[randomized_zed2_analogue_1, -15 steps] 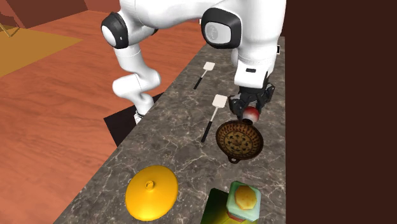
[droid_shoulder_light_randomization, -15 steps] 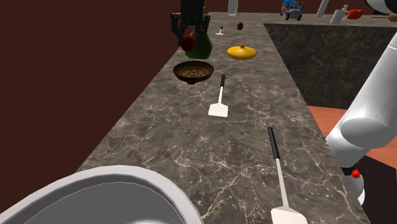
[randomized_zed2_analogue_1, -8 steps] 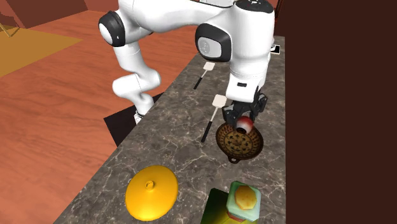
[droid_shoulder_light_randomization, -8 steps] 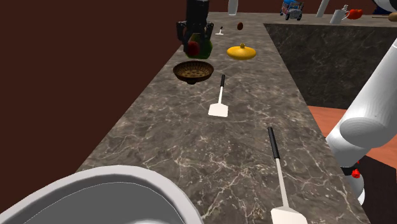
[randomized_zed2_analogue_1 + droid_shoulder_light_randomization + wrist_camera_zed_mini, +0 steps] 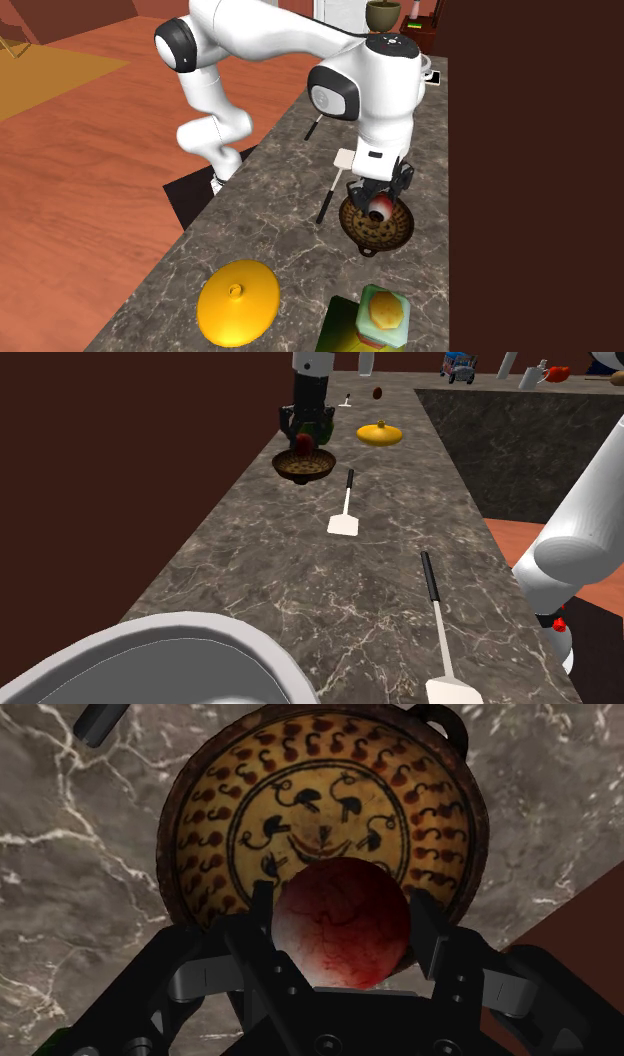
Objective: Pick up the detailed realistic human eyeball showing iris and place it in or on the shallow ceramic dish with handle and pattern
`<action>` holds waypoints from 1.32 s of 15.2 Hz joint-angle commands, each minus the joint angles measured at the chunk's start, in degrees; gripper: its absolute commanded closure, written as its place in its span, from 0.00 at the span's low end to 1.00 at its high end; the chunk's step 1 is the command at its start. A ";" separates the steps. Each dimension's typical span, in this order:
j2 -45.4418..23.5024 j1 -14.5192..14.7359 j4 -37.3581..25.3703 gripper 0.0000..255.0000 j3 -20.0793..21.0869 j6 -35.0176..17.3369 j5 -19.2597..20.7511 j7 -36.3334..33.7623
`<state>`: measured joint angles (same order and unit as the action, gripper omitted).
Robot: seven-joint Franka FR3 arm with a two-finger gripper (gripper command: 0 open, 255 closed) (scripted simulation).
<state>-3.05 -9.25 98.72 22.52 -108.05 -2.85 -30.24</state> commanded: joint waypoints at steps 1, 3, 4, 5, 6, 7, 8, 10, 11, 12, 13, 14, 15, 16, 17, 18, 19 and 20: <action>0.08 0.02 0.76 1.00 0.02 -0.73 -0.03 0.00; 0.07 0.02 0.76 1.00 0.02 -0.73 -0.03 0.00; 0.07 0.02 0.76 1.00 0.02 -0.73 -0.03 0.00; 0.07 0.02 0.76 1.00 0.02 -0.73 -0.03 0.00; 0.07 0.02 0.76 1.00 0.02 -0.73 -0.03 0.00; 0.07 0.02 0.76 1.00 0.02 -0.73 -0.03 0.00; 0.07 0.02 0.75 0.00 0.02 -0.73 -0.03 0.00; 0.07 0.02 0.75 0.00 0.02 -0.73 -0.03 0.00; 0.07 0.02 0.75 0.00 0.02 -0.73 -0.03 0.00; 0.07 0.02 0.75 0.00 0.02 -0.73 -0.03 0.00; 0.07 0.02 0.75 0.00 0.02 -0.73 -0.03 0.00; 0.34 -0.06 -0.85 0.00 -0.04 1.13 -0.12 0.05; 0.51 -0.13 -2.56 0.00 -0.09 3.00 -0.18 0.09; 0.61 -0.19 -4.37 0.00 -0.14 4.90 -0.21 0.09; 0.62 -0.22 -5.87 0.00 -0.17 6.42 -0.20 0.08; 0.62 -0.22 -5.87 0.00 -0.17 6.42 -0.20 0.08; 0.63 -0.22 -5.86 0.00 -0.17 6.41 -0.21 0.09; 0.62 -0.22 -5.87 0.00 -0.17 6.42 -0.20 0.08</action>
<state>-2.46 -9.48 93.09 22.35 -101.93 -3.04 -30.13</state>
